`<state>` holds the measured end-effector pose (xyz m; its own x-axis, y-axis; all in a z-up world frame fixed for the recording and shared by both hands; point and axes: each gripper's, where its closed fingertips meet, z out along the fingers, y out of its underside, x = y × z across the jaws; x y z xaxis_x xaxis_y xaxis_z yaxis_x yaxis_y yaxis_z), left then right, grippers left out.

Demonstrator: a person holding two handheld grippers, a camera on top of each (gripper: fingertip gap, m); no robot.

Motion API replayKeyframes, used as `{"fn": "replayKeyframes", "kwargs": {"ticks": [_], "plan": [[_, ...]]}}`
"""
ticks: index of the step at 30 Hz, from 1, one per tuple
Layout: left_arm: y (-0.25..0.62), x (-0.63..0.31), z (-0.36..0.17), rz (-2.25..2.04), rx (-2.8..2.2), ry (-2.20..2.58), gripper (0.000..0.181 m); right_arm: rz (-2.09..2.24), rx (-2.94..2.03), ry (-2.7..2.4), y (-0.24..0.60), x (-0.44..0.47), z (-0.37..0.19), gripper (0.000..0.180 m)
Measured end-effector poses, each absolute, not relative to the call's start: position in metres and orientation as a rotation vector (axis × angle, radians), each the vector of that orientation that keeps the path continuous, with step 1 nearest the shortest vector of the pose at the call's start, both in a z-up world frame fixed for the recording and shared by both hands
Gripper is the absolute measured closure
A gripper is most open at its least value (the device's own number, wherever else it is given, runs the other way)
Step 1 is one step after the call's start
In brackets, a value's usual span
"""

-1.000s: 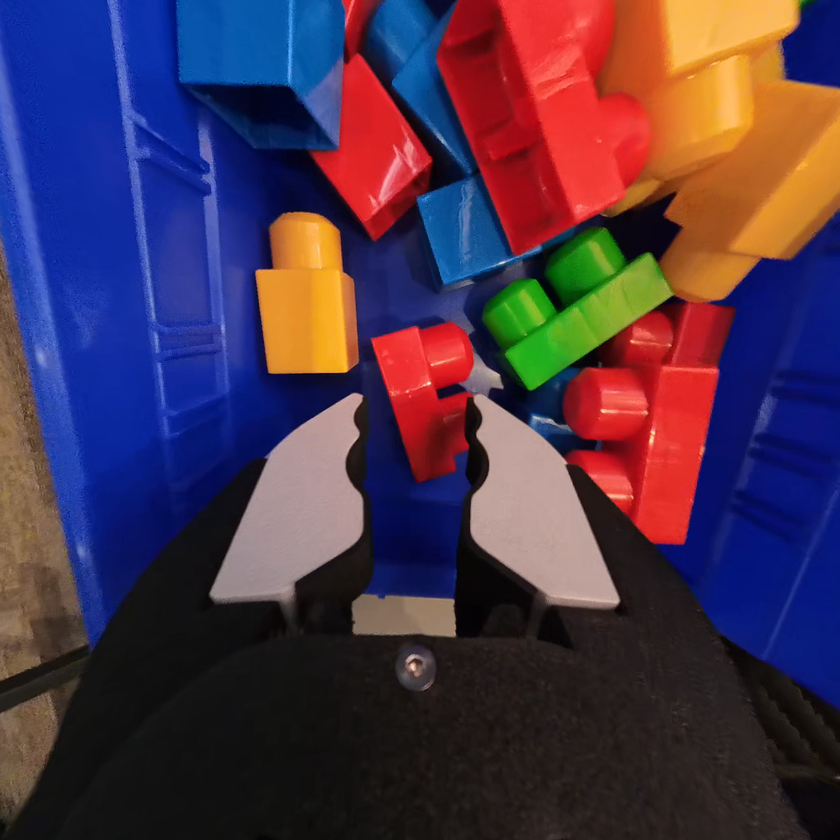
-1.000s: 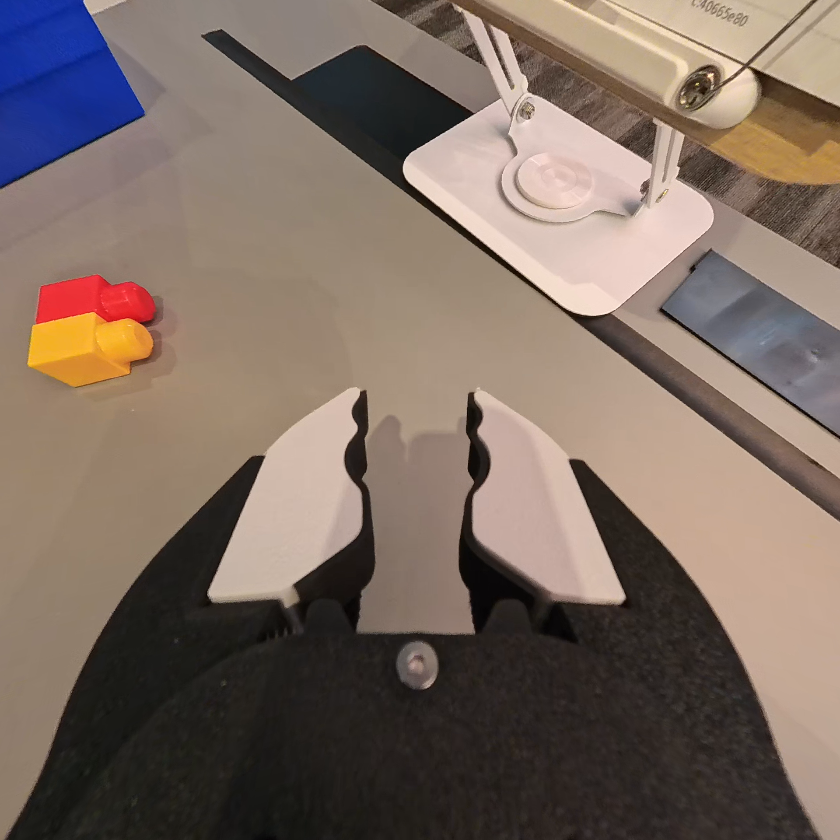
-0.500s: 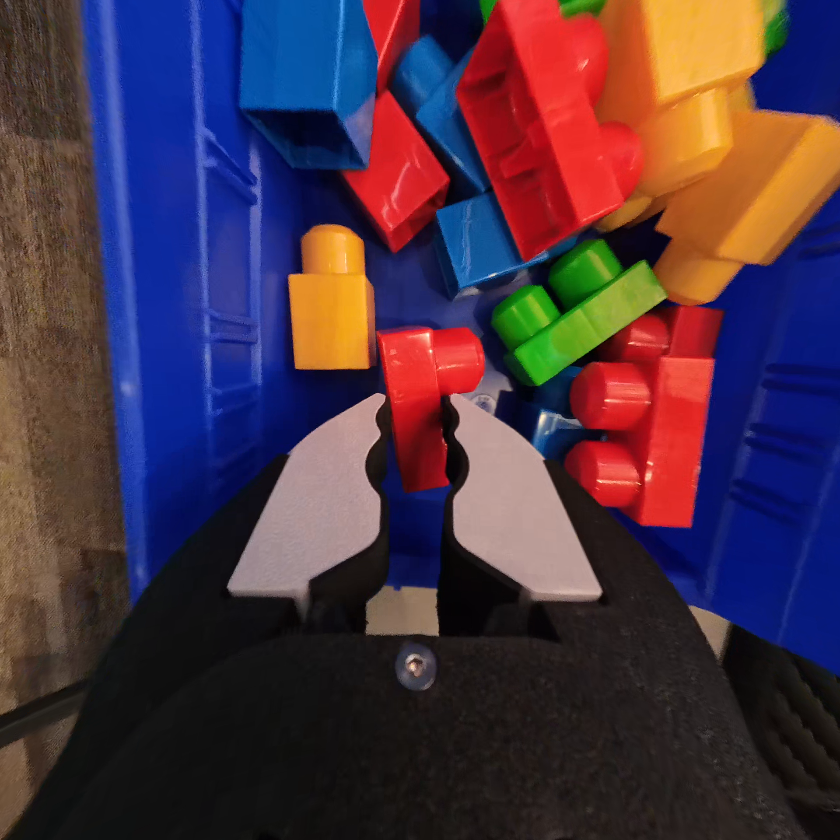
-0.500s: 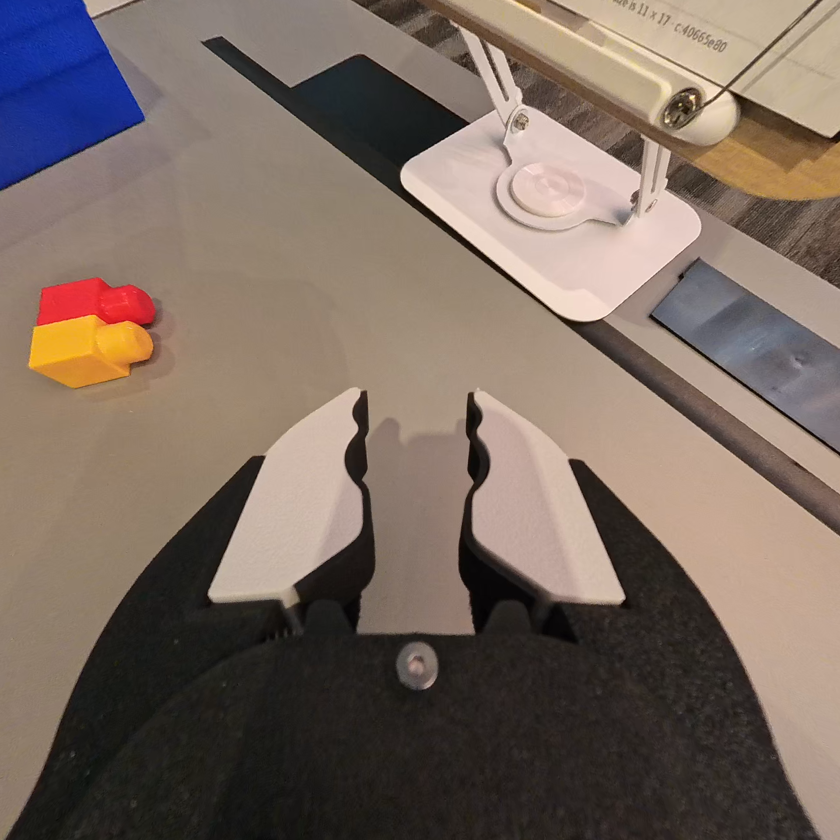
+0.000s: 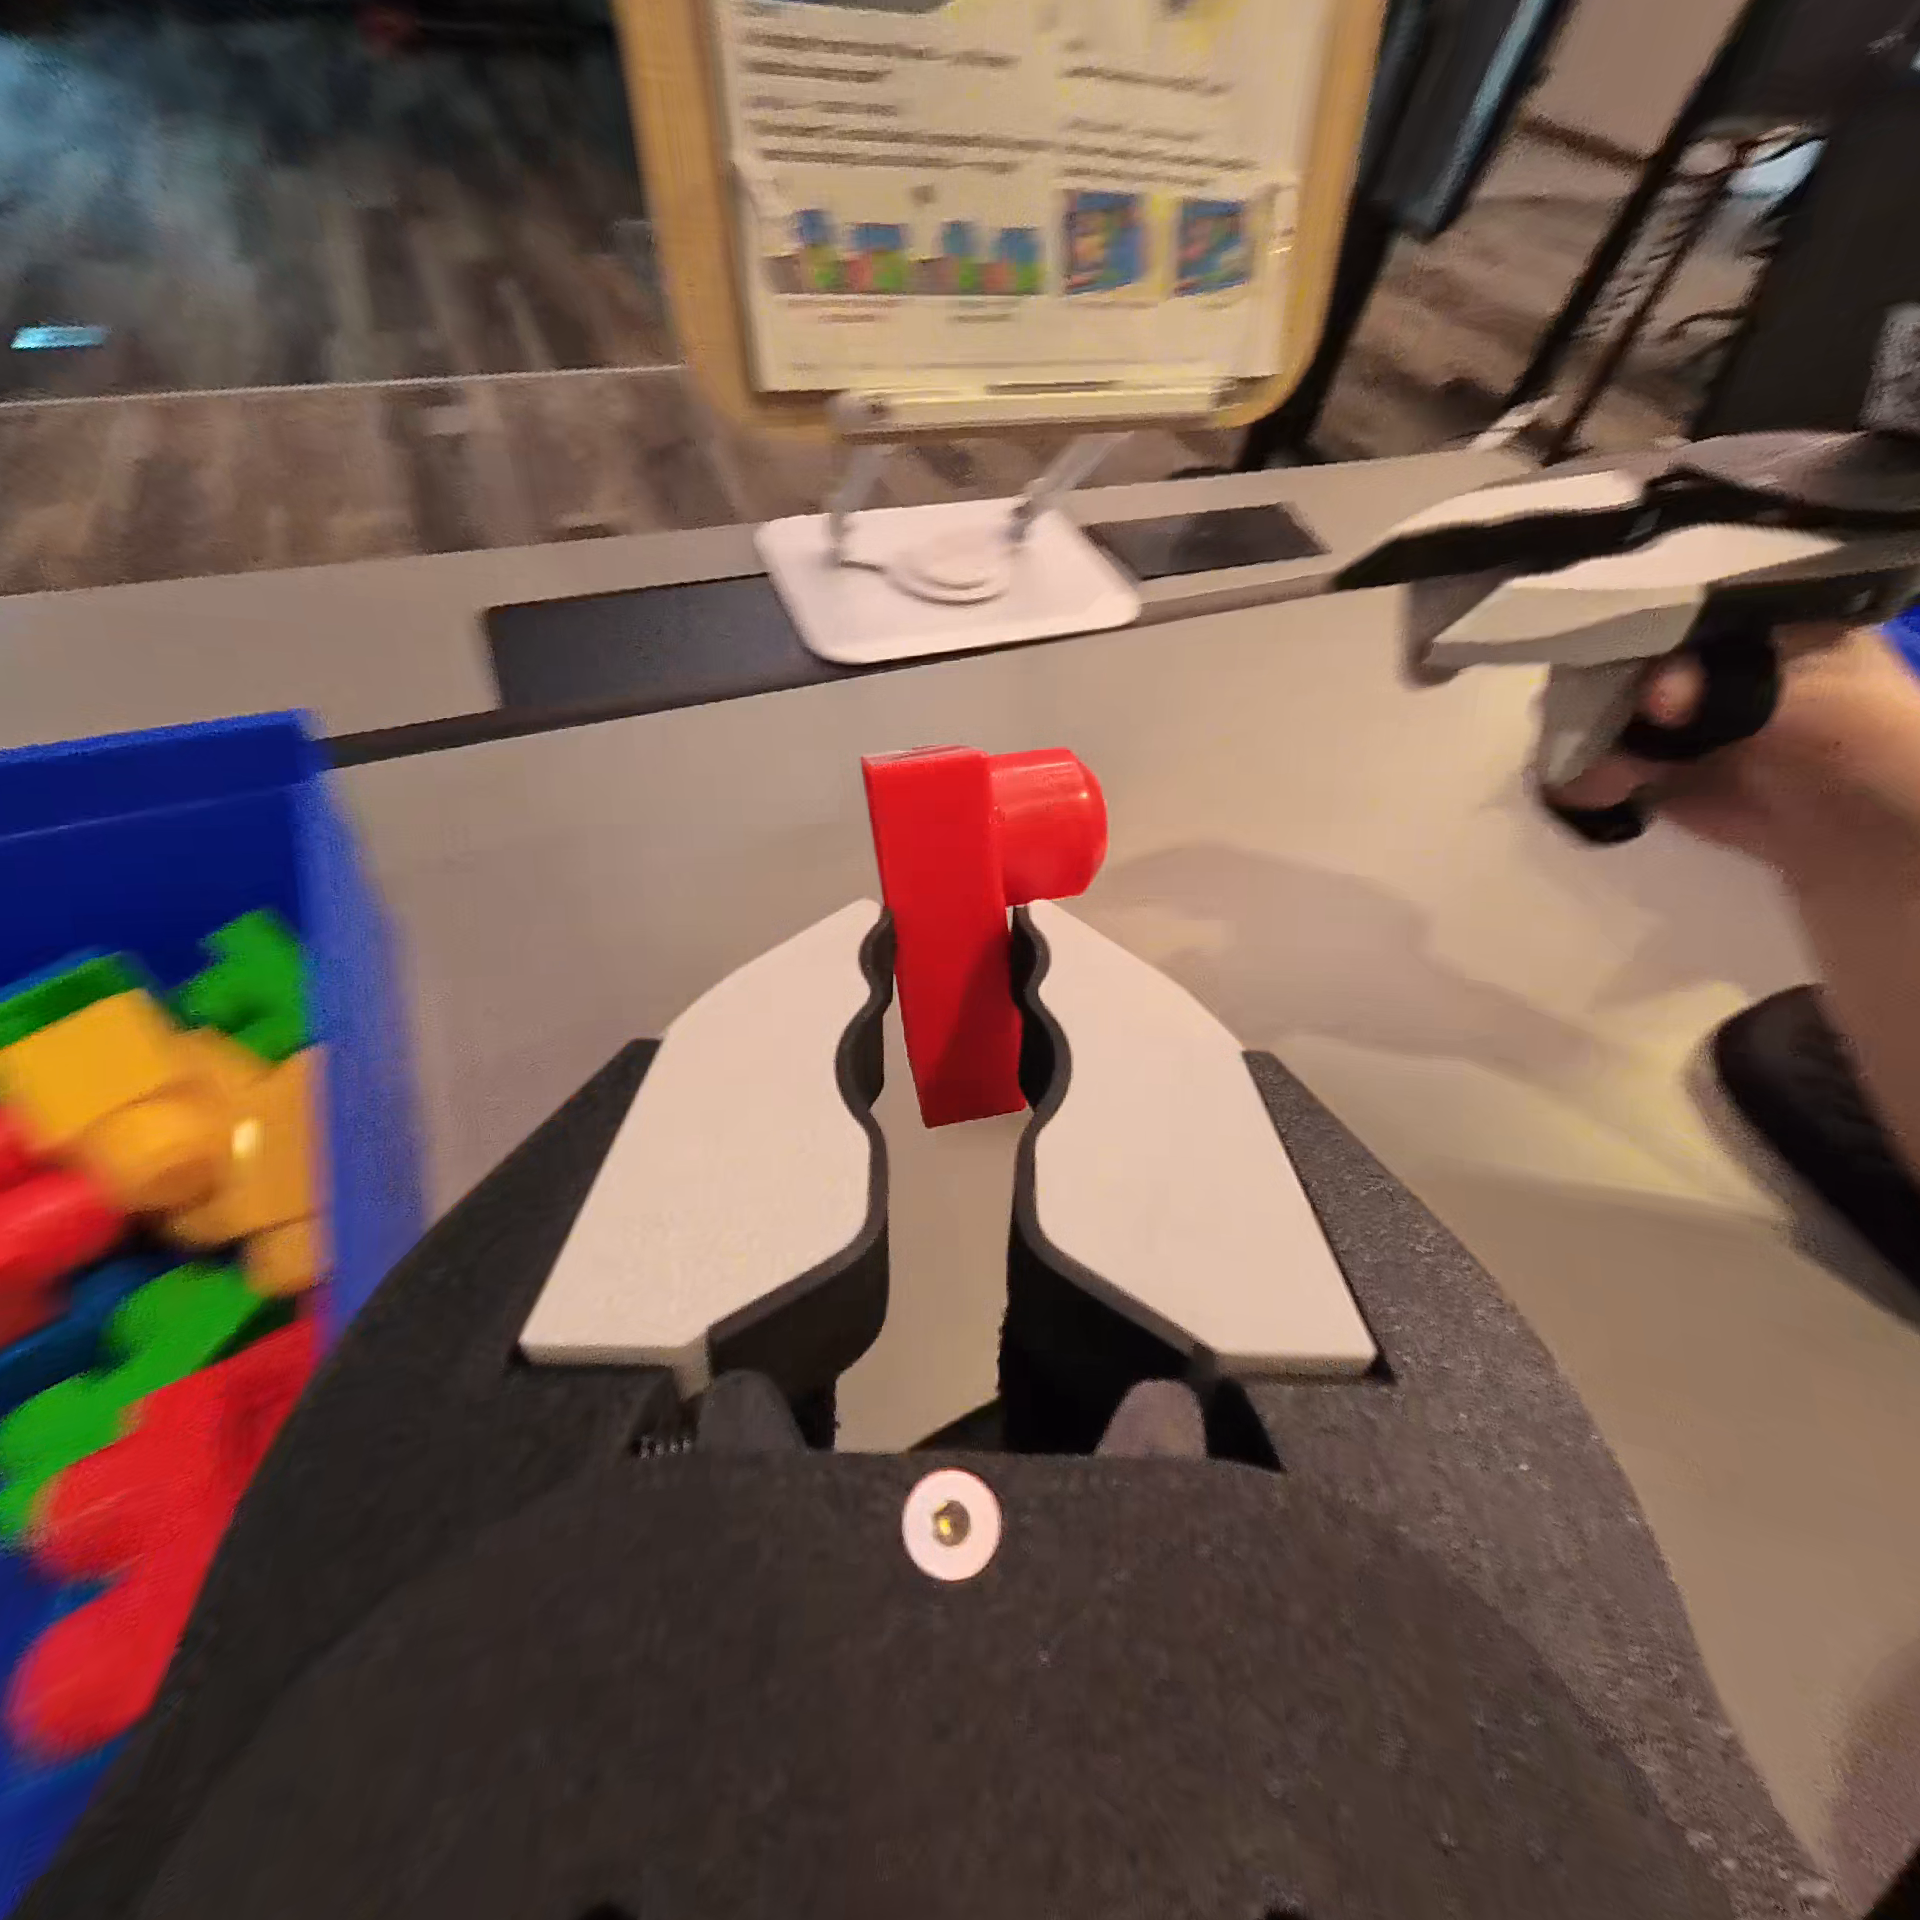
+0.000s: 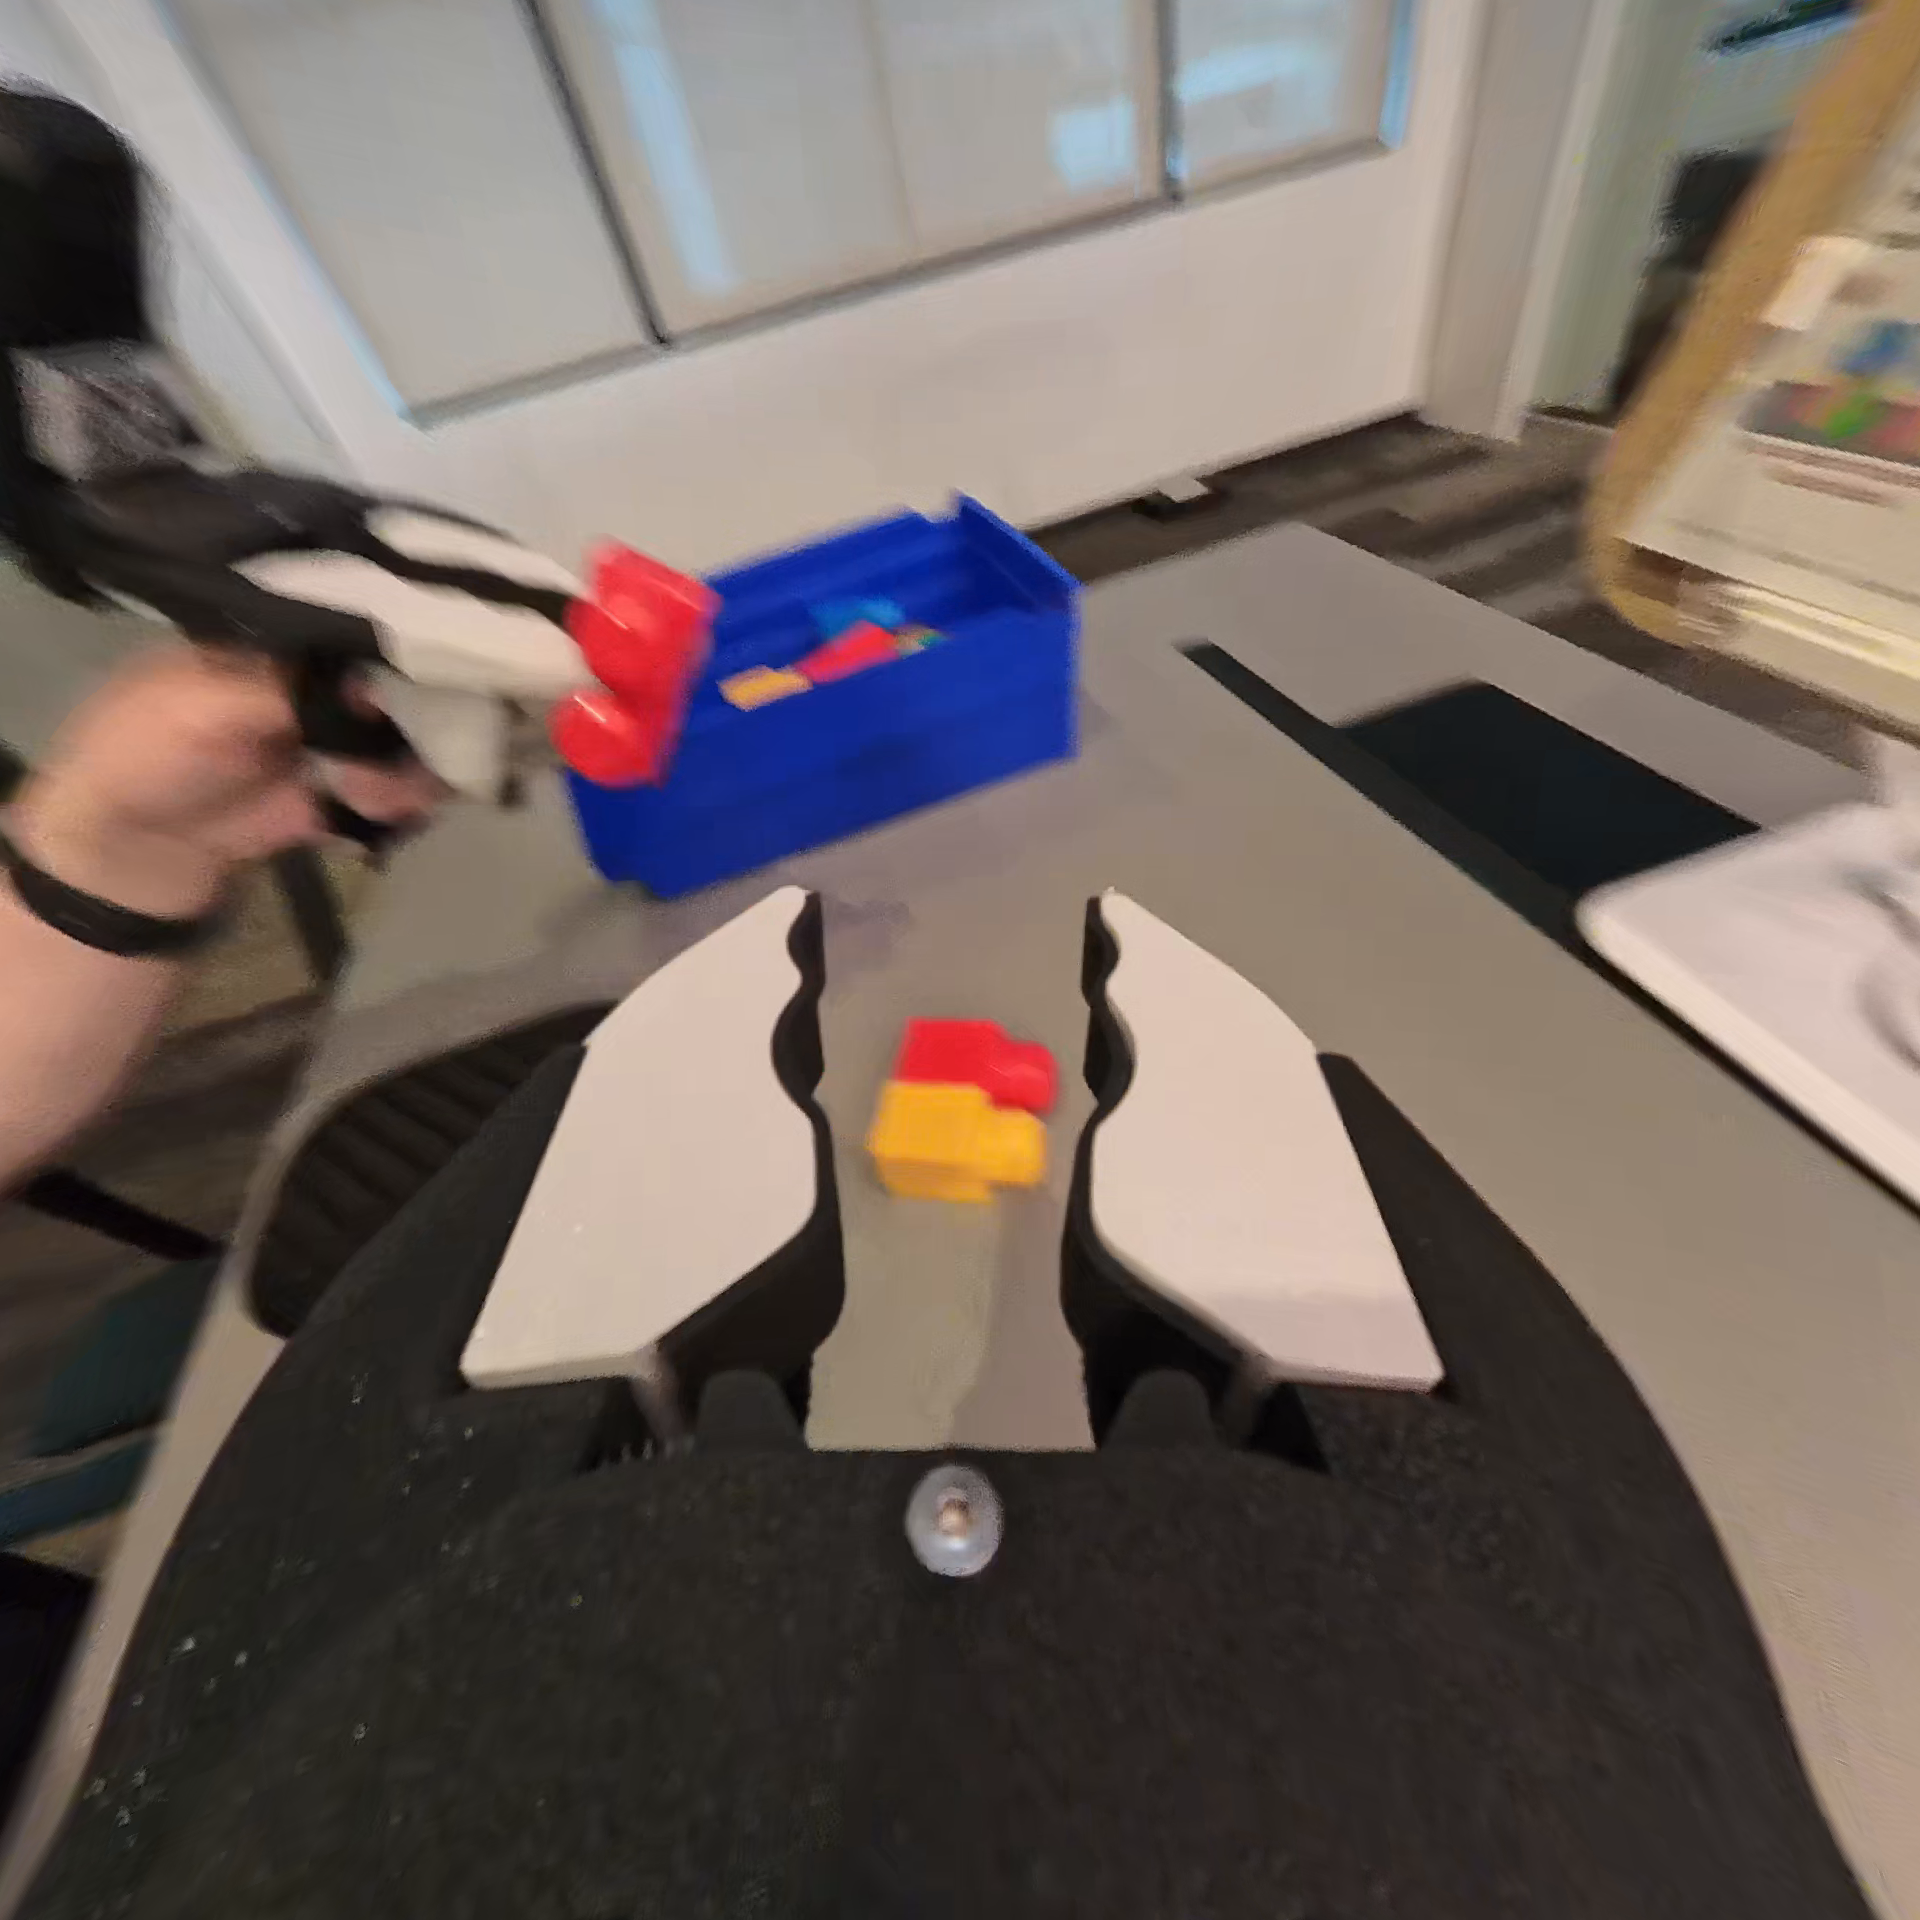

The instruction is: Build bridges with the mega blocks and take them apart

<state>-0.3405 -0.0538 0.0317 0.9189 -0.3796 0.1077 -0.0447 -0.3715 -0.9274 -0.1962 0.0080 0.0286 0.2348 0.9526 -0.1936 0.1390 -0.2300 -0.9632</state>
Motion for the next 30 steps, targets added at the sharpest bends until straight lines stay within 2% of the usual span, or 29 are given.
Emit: {"fn": "replayKeyframes", "kwargs": {"ticks": [4, 9, 16, 20, 23, 25, 30], "plan": [[-0.04, -0.28, 0.027, -0.375, -1.841, 0.354, 0.16, 1.359, -1.488, -0.962, -0.031, -0.229, 0.051, 0.124], [-0.029, -0.24, 0.032, -0.293, -1.744, 0.38, 0.16, 1.342, -1.542, -0.811, -0.026, -0.233, 0.048, 0.117], [-0.029, -0.217, 0.035, -0.199, -1.697, 0.416, 0.16, 1.415, -1.595, -0.772, -0.026, -0.234, 0.042, 0.145], [-0.03, -0.218, 0.03, -0.175, -1.718, 0.403, 0.159, 1.433, -1.596, -0.815, -0.026, -0.234, 0.037, 0.145], [-0.034, -0.225, 0.024, -0.077, -1.744, 0.422, 0.146, 1.381, -1.614, -0.882, -0.021, -0.23, 0.032, 0.145], [-0.036, -0.238, 0.011, 0.033, -1.818, 0.437, 0.155, 1.316, -1.669, -0.982, -0.016, -0.222, 0.024, 0.146], [-0.039, -0.272, -0.042, 0.158, -2.074, 0.529, 0.147, 0.889, -2.002, -1.23, 0.015, -0.165, -0.029, 0.145]]}}
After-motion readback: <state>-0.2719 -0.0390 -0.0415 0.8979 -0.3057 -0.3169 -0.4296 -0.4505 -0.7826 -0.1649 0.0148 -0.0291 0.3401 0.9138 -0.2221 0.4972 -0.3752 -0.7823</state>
